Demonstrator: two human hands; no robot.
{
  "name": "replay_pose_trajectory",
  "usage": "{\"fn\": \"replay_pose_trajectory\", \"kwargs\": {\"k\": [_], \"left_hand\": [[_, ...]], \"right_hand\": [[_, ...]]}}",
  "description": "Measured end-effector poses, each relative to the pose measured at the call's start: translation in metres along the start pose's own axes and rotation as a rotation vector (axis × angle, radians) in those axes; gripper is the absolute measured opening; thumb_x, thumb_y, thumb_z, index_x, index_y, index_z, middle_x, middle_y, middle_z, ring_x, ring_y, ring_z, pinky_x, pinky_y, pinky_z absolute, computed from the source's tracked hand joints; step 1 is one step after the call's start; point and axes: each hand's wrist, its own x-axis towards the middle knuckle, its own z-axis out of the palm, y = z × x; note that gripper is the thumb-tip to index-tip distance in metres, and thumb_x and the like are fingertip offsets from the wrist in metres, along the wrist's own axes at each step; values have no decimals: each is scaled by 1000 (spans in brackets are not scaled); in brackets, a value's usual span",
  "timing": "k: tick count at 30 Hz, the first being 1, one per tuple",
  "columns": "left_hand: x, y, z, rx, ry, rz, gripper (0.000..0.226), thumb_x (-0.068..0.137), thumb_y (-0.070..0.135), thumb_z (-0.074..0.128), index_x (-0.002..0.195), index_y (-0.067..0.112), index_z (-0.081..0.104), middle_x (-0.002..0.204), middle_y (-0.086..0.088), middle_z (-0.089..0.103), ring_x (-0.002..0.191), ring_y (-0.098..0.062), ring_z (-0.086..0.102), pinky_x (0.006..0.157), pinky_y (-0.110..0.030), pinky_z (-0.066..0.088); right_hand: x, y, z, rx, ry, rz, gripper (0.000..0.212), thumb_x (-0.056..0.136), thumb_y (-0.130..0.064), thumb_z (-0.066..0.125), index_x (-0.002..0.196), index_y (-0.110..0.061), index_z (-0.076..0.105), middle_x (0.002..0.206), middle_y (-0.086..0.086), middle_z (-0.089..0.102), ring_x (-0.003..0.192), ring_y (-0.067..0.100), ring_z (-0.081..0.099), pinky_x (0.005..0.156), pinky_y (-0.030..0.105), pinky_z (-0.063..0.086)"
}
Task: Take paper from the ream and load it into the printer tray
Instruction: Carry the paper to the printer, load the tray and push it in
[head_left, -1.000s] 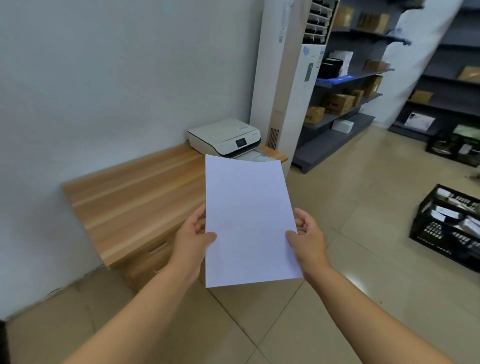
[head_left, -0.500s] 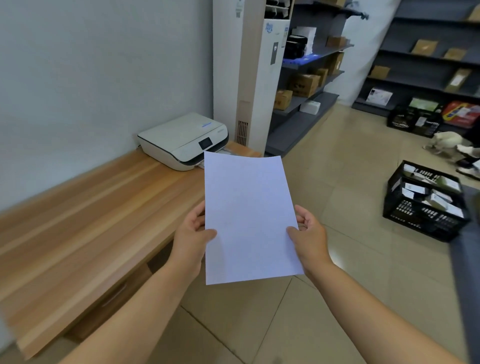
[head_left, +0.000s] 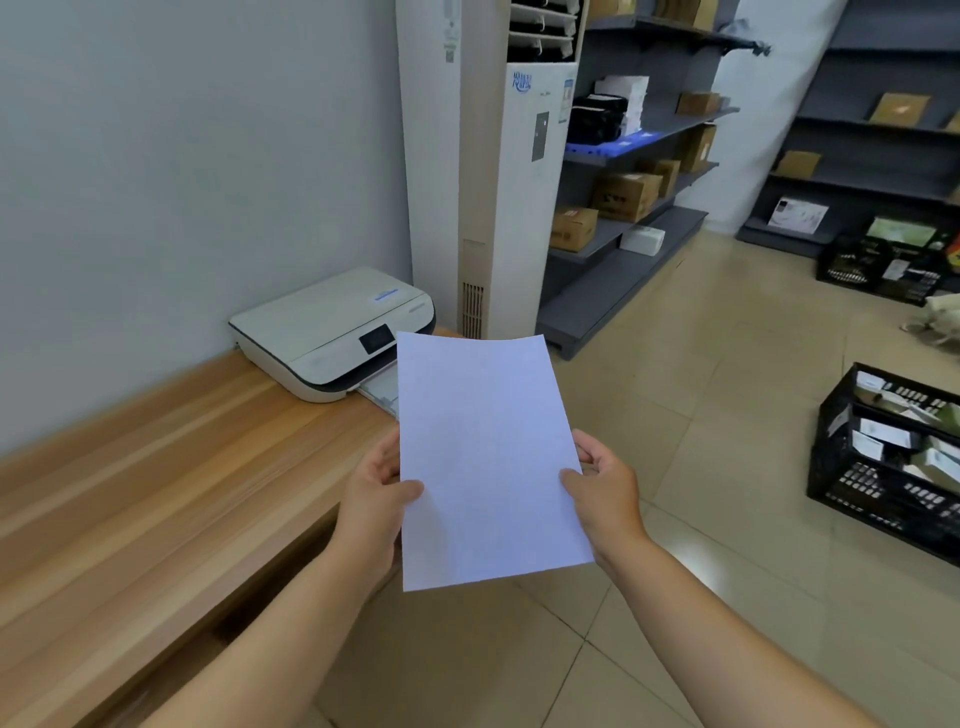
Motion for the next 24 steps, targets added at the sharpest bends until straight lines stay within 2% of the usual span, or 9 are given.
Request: {"fn": "replay_pose_trajectory", "kwargs": {"k": [6,10,14,16,19,24], "left_hand": [[58,-21,52,-1,87,-92,71,78,-17,51,127,34,51,113,-2,63,102,-22,59,71,-39,51],[94,-27,66,2,102,-111,70,76,-18,51,116,39,56,112,-6,64,103,-27,61,84,-51,52],[130,-33,80,6,131,-128,67,76,-18,50,106,40,58,109,-4,64,102,-26,61,83,-50,52],[149,-38,86,1,137,-141,65,76,-18,50,106,39,59,107,-4,65,99,-26,62,83,-50,52],[185,-44,96,-19,147,-168,64,76,-18,50,118,29,57,107,-6,64,99,-27,61,84,-49,52],[245,-47,117,-25,149,-220,60,77,-17,51,115,30,55,106,-6,64,98,-27,61,82,-46,52]], "right_hand": [[80,6,-28,-15,-66,44,51,80,10,44,114,-22,63,102,-4,68,88,21,67,62,27,53],[121,18,-32,-13,-82,73,51,82,9,47,123,-21,55,103,-7,66,93,19,65,71,33,54],[164,26,-31,-42,-75,98,59,83,6,52,136,-19,41,101,-8,61,100,21,61,78,35,51],[184,28,-29,-46,-75,110,60,83,6,53,136,-19,40,101,-6,61,99,21,61,74,32,49],[217,25,-26,-61,-68,106,59,82,6,52,134,-19,41,106,0,61,97,20,60,66,27,48],[280,19,-21,-115,-60,120,57,82,7,52,133,-18,42,103,-2,61,94,20,60,69,29,48]]}}
